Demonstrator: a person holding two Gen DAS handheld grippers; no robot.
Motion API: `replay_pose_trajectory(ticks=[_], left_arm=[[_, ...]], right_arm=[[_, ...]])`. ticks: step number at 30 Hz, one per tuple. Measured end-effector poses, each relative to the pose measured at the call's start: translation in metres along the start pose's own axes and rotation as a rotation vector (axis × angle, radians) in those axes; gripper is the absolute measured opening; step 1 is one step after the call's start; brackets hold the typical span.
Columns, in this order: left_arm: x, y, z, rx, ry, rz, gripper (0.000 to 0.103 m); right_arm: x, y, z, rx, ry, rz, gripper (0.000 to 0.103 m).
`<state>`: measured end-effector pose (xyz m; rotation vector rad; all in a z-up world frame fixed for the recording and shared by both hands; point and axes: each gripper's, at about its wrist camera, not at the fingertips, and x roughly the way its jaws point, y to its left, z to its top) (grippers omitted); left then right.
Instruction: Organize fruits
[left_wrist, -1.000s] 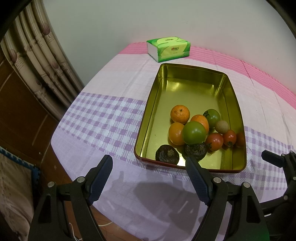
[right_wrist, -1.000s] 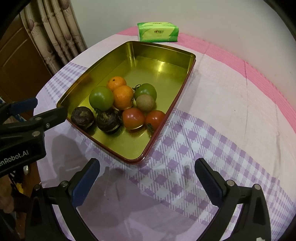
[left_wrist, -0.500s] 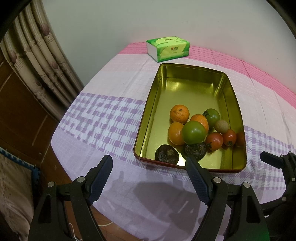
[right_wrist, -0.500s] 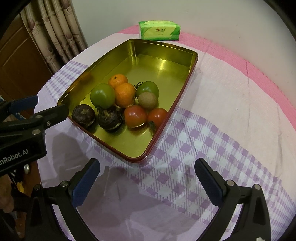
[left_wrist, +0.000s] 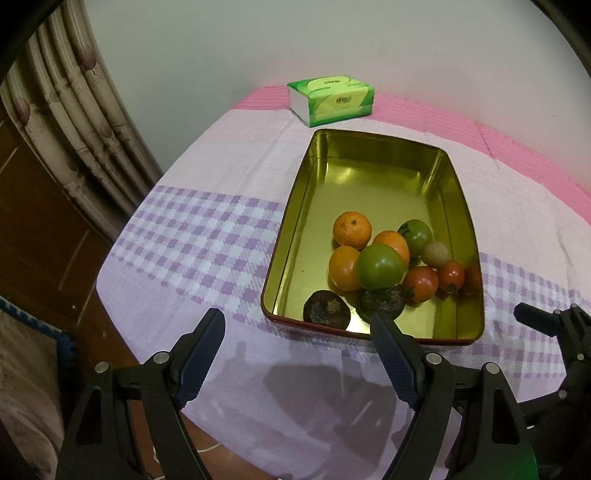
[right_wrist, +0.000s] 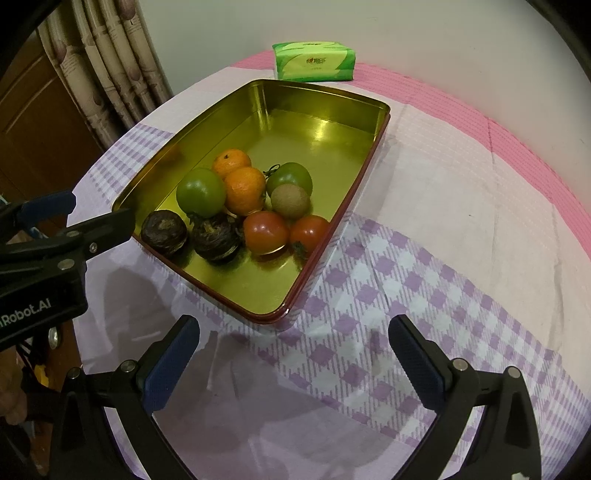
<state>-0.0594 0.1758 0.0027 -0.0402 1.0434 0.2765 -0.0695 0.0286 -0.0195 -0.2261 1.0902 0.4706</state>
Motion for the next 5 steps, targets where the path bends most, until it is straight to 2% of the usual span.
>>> replay_pose_trajectory(ticks=[5], left_arm=[[-0.0006, -0.0007, 0.0020, 0.003, 0.000, -0.007, 0.081]], right_arm=[[-0.0009, -0.0016, 0.0001, 0.000, -0.001, 0.000, 0.102]])
